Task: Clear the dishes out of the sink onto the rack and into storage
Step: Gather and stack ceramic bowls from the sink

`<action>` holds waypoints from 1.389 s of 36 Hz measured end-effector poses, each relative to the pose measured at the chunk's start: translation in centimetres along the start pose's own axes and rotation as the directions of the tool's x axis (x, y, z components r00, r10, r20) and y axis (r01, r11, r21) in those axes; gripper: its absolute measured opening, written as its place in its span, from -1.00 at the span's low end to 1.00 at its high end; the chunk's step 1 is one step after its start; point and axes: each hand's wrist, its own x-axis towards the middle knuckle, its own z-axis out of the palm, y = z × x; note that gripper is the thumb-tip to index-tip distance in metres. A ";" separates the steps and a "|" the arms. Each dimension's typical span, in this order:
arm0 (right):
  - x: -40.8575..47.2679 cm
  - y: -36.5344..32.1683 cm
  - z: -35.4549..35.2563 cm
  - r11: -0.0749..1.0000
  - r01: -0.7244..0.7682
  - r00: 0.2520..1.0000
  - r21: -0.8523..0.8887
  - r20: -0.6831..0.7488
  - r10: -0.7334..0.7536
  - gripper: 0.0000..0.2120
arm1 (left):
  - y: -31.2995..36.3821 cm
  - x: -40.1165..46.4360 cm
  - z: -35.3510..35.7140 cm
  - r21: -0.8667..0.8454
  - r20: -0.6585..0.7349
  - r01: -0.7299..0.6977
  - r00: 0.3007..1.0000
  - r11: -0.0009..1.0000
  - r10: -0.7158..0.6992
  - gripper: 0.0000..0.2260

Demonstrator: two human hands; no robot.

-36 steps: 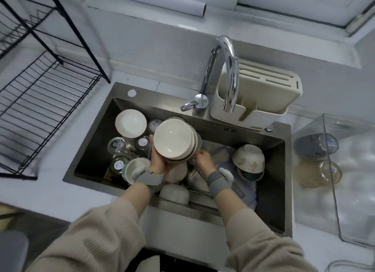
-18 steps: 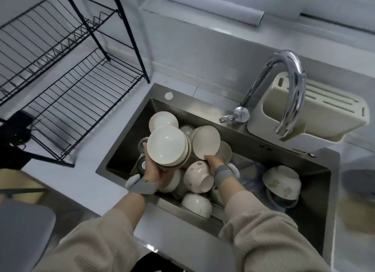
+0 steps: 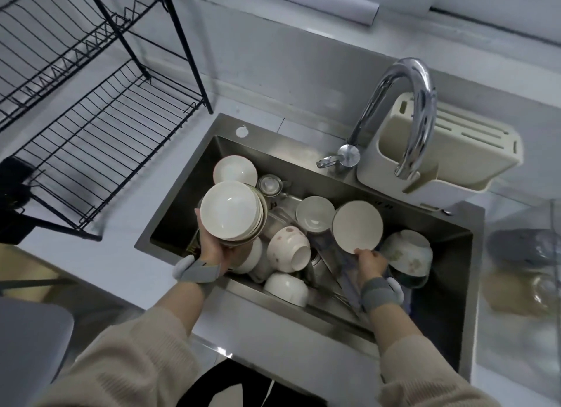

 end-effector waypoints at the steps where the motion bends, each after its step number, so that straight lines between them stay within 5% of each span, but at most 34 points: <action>1: 0.0 0.3 -0.8 0.999 0.003 1.000 -0.040 -0.016 -0.004 -0.72 | 0.0 0.0 0.0 0.005 0.010 -0.001 1.000 1.000 0.000 -0.35; 12: -2.1 4.5 -5.8 0.872 0.029 0.999 -0.489 -0.015 -0.041 -0.69 | -0.1 0.7 -0.3 0.042 -0.006 0.028 1.000 0.999 -0.028 -0.35; 23: -3.5 4.5 -5.1 0.844 0.067 0.997 -0.533 0.014 -0.070 -0.73 | 1.9 0.0 0.5 0.031 0.084 0.000 0.996 1.000 -0.002 -0.39; 35: -3.3 4.3 -2.7 0.870 0.057 0.992 -0.490 0.126 0.006 -0.63 | 4.6 -0.8 -0.6 0.069 0.027 -0.055 0.998 0.996 0.054 -0.34; 41: -4.2 3.8 -1.9 0.831 0.083 0.986 -0.550 0.169 0.013 -0.82 | 5.3 -1.1 -1.2 0.044 -0.003 -0.080 0.997 0.996 0.081 -0.31; 46: -4.3 3.8 -1.3 0.836 0.059 0.991 -0.546 0.135 0.019 -0.63 | 5.8 -1.3 -1.6 0.050 -0.015 -0.061 0.998 0.997 0.062 -0.36; 50: -5.4 3.3 -0.6 0.858 0.012 0.999 -0.513 -0.025 -0.029 -0.46 | 5.8 -1.5 -2.0 0.059 -0.015 -0.057 0.998 0.997 0.058 -0.36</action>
